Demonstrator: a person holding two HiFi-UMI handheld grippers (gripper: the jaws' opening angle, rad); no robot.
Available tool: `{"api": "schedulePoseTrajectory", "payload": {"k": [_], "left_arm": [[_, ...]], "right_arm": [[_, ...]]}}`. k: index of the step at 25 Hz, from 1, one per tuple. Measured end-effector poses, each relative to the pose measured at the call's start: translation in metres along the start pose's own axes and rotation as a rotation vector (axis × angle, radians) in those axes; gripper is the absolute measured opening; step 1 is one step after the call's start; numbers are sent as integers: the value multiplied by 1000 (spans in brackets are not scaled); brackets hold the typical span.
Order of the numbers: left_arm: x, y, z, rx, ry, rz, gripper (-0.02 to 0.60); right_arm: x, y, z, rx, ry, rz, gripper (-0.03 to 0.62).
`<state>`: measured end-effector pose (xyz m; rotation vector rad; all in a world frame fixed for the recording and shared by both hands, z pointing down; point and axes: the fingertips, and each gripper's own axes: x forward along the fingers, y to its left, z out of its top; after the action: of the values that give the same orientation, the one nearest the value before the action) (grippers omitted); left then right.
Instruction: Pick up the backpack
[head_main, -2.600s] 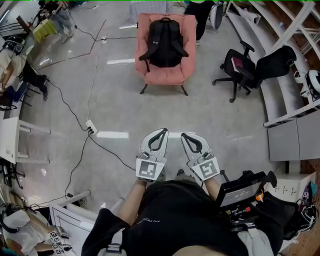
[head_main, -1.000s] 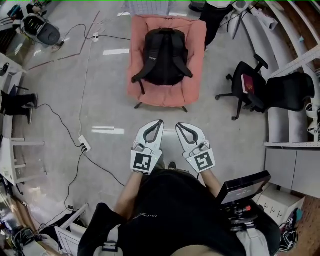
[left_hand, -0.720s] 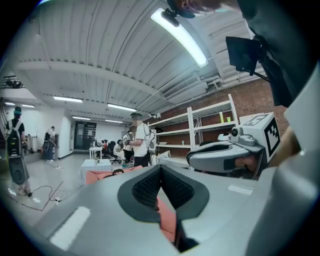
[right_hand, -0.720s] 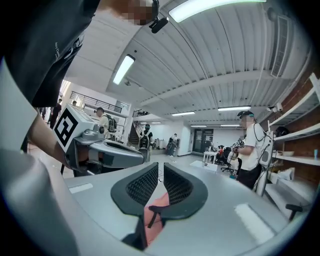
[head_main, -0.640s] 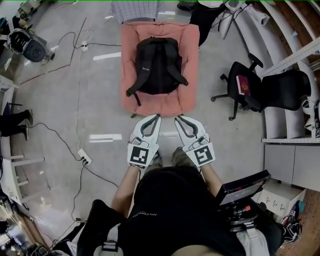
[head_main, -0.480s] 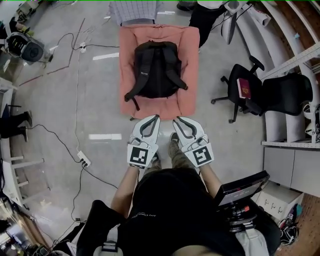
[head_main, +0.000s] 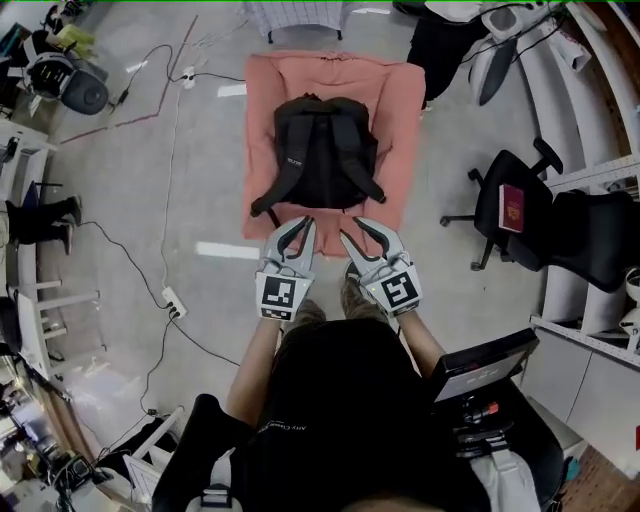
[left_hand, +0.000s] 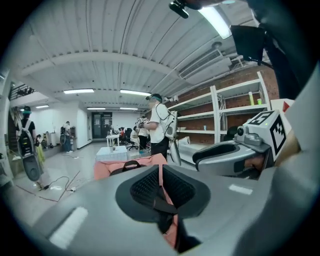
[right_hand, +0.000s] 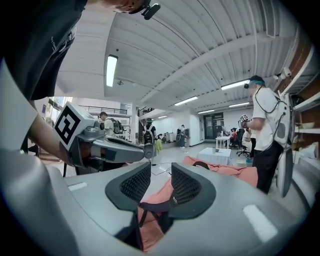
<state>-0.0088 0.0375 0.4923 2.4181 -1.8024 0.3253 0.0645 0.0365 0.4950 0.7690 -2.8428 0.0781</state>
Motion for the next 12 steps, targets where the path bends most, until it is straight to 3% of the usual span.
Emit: {"api": "schedulePoseTrajectory", "payload": {"k": [7, 12], "left_arm": [[44, 40, -43, -64, 123, 70, 81], [79, 89, -76, -110, 181, 52, 107]], "right_arm": [[49, -51, -44, 32, 110, 78, 229], [91, -80, -73, 70, 192, 41, 259]]}}
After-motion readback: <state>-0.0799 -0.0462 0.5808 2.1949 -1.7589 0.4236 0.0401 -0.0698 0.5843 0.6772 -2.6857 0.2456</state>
